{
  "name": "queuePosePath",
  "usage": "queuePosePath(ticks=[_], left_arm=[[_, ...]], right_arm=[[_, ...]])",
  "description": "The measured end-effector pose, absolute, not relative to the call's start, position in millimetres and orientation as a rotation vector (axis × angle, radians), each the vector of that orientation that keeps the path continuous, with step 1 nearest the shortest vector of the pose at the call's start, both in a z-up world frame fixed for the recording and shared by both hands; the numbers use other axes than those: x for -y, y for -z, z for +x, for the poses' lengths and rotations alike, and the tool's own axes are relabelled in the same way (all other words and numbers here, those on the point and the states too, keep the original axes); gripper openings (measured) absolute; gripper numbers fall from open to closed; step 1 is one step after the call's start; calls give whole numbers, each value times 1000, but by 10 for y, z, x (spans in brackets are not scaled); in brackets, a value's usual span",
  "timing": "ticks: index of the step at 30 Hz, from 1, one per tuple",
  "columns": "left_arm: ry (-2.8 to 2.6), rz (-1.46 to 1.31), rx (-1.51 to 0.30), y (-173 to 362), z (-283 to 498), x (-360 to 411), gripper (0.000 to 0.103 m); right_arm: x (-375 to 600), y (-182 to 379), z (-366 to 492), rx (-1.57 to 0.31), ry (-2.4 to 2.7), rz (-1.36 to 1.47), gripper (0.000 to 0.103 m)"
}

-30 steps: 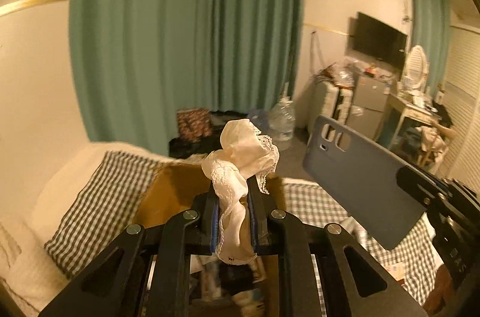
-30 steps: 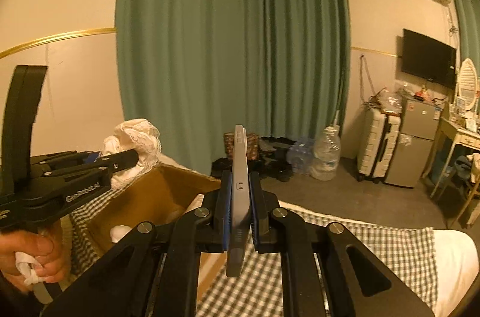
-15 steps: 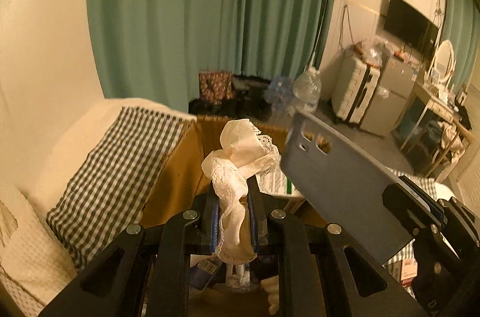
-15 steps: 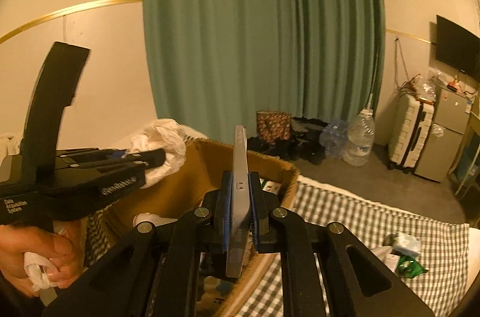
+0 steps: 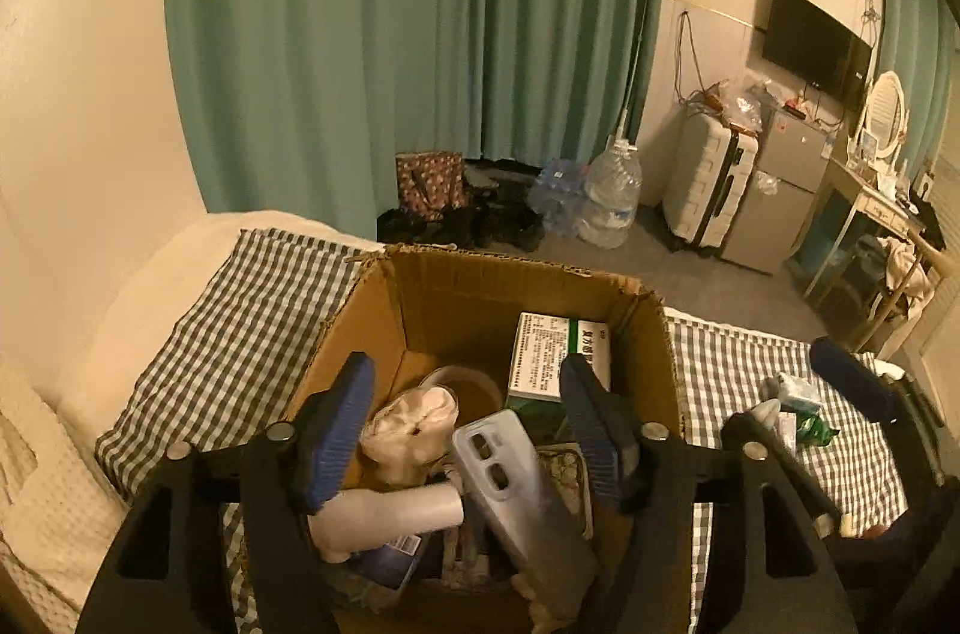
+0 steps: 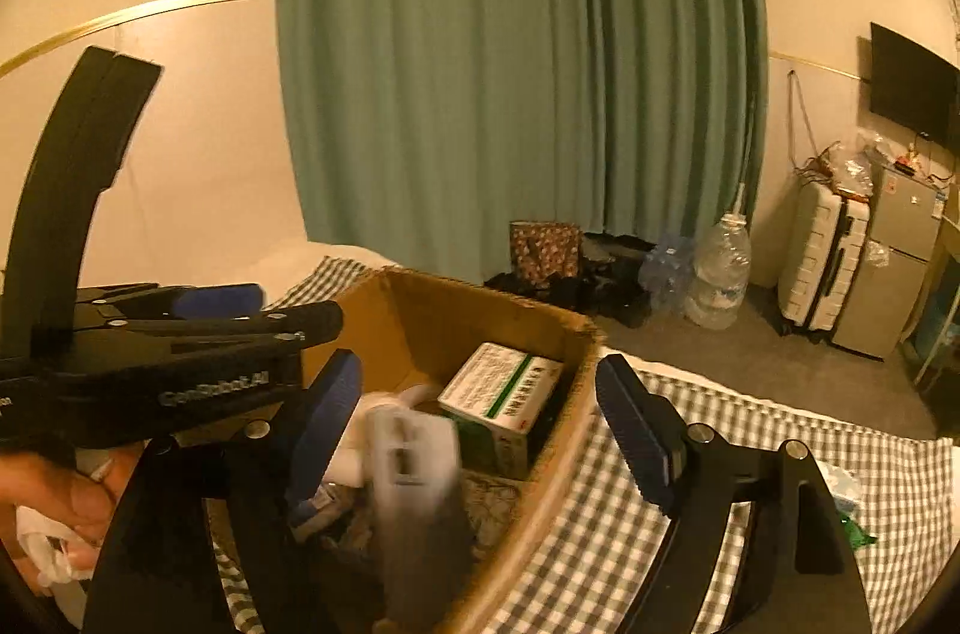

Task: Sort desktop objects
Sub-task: 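Open both tools to drop the phone case and lace cloth into the box, then move both open tools back over the remaining items on the bedspread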

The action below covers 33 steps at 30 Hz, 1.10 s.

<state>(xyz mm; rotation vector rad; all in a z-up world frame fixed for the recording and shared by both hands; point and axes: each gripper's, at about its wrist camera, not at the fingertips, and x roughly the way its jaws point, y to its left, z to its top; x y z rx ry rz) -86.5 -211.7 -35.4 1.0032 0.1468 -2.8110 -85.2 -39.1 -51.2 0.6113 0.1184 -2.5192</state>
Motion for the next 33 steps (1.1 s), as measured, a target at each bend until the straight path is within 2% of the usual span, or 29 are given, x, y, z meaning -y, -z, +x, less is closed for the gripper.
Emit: queuePosePath(ticks=[4, 8, 9, 12, 13, 20, 27, 33], left_arm=[[2827, 967, -164, 280, -841, 2048, 73], [2859, 867, -173, 146, -754, 1994, 91], [2867, 847, -180, 111, -738, 1967, 93], [2883, 796, -172, 42, -709, 1877, 102], [2880, 784, -165, 27, -702, 1863, 103], [2945, 633, -203, -191, -554, 1737, 103], [2999, 559, -6, -277, -508, 1324, 103], [3058, 564, -13, -273, -522, 1086, 103]], right_arm=[[217, 392, -835, -119, 2565, 586, 80], [11, 285, -821, -104, 2617, 577, 81], [-42, 252, -810, -102, 2631, 581, 82], [-261, 124, -786, -78, 2664, 580, 98], [-331, 74, -776, -80, 2681, 569, 103], [-729, -196, -645, -116, 2816, 508, 103], [-1051, -338, -496, -96, 2903, 517, 103], [-1279, -354, -415, -108, 3013, 570, 103]])
